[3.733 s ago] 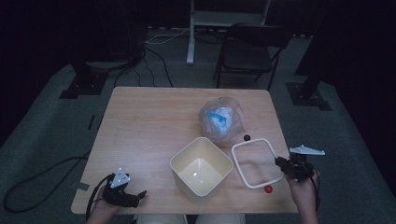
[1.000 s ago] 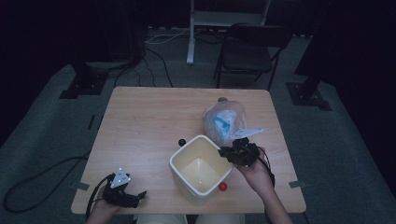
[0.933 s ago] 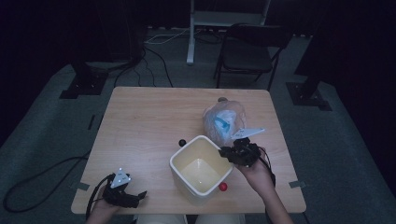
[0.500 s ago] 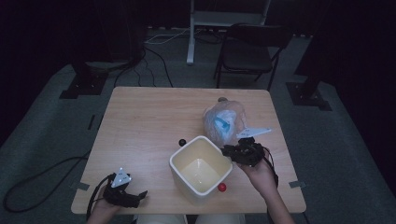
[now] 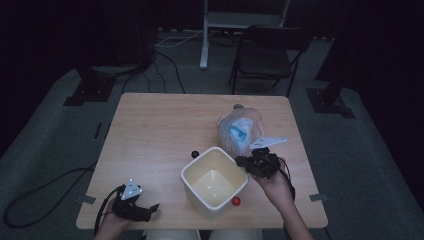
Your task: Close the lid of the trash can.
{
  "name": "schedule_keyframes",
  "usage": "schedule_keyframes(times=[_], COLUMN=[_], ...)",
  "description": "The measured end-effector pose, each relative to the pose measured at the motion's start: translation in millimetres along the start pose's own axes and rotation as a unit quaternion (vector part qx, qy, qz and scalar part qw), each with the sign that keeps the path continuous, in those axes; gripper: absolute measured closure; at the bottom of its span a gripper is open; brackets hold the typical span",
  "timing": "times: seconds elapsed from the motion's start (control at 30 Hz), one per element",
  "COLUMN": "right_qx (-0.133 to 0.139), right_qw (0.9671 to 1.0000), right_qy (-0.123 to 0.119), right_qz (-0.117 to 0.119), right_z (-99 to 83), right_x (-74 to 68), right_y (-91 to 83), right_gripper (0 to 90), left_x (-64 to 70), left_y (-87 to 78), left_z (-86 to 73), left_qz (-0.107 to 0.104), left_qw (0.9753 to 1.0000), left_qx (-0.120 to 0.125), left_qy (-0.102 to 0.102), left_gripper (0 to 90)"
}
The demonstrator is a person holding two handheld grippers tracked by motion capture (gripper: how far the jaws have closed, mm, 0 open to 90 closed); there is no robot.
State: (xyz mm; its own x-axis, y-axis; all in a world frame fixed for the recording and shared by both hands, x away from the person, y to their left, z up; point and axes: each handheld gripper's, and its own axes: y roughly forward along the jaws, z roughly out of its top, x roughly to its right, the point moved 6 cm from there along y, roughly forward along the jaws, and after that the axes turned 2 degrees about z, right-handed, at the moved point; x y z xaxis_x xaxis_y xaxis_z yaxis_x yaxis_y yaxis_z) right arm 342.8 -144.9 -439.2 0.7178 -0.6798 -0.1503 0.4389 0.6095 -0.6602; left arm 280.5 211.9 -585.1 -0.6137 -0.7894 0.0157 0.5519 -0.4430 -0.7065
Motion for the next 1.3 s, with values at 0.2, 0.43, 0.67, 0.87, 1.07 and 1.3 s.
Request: schedule_keyframes(times=[0.2, 0.43, 0.67, 0.87, 1.07, 1.3], right_qx=[0.01, 0.008, -0.019, -0.02, -0.022, -0.026], right_qw=[0.9992, 0.9961, 0.9949, 0.9933, 0.9925, 0.9924], right_qy=[0.025, 0.082, 0.099, 0.113, 0.119, 0.118], right_qz=[-0.029, -0.031, 0.001, 0.011, 0.018, 0.025], right_z=[-4.5, -21.7, -41.9, -51.0, -56.5, -53.4], right_x=[18.0, 45.8, 45.8, 44.3, 41.5, 31.0], right_y=[-3.9, 4.8, 14.4, 12.9, 13.9, 24.6], right_gripper=[70.8, 30.0, 27.2, 27.3, 28.4, 30.3], left_x=[8.0, 29.2, 50.6, 55.8, 51.8, 42.6], left_y=[0.6, -1.3, 7.5, 13.2, 14.7, 16.5], left_z=[17.4, 57.4, 82.3, 89.7, 94.5, 100.8], left_qz=[-0.008, -0.03, -0.044, -0.041, -0.025, 0.0], left_qw=[0.9998, 0.9982, 0.9967, 0.9966, 0.9971, 0.9982], left_qx=[0.014, 0.052, 0.058, 0.053, 0.052, 0.043], left_qy=[-0.006, 0.006, 0.037, 0.048, 0.05, 0.042], left_gripper=[0.5, 0.5, 0.4, 0.5, 0.4, 0.5])
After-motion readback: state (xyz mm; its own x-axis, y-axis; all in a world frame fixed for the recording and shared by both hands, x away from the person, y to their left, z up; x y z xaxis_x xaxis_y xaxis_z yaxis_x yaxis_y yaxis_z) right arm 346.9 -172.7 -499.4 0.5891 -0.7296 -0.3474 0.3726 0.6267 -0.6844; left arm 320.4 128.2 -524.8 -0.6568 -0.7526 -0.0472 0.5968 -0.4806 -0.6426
